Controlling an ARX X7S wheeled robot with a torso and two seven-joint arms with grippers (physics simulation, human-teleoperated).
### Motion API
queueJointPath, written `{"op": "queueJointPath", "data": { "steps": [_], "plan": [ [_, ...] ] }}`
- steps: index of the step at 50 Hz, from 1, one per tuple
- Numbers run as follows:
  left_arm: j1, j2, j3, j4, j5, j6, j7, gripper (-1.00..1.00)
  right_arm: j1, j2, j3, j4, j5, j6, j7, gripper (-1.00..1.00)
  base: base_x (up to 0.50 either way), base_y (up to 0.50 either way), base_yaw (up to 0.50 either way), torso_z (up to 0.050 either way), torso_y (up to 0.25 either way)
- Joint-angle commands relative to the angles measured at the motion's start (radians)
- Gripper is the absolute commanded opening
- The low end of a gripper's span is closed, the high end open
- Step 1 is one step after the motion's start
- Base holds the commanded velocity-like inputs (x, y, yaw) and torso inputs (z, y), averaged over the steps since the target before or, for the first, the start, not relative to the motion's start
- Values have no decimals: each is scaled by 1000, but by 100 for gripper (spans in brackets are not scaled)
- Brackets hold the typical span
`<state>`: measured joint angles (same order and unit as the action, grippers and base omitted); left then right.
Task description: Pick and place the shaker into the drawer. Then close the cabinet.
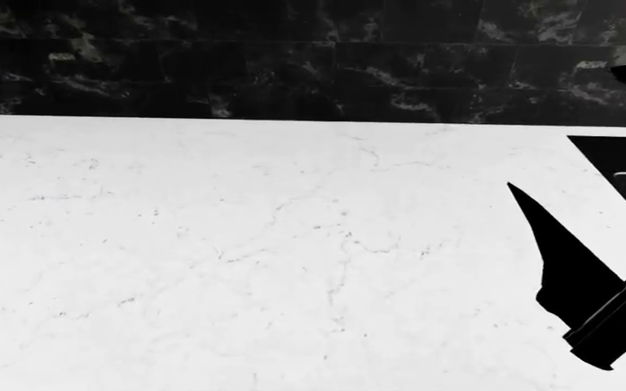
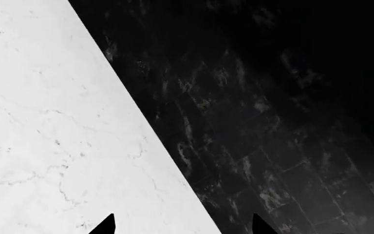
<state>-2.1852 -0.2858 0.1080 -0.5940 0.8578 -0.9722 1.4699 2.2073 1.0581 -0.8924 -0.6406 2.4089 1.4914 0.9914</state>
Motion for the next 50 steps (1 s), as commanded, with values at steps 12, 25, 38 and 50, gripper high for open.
{"op": "queueJointPath", "data": {
  "steps": [12,25,38,50],
  "plan": [
    [-171,286,1099,-543,-1933,1027,-1983,100,-96,139,53,-242,59,-231,82,100,0,0,0,5,0],
    [-6,281,1015,-715,-1348,726,-2193,100,-88,151,41,-284,111,-282,134,100,0,0,0,6,-2],
    [10,274,928,-715,-1204,691,-2191,100,-100,128,30,-298,114,-309,161,100,0,0,0,8,0],
    [27,191,628,-715,-917,736,-2186,100,-129,119,38,-313,92,-330,164,100,0,0,0,4,0]
  ]
}}
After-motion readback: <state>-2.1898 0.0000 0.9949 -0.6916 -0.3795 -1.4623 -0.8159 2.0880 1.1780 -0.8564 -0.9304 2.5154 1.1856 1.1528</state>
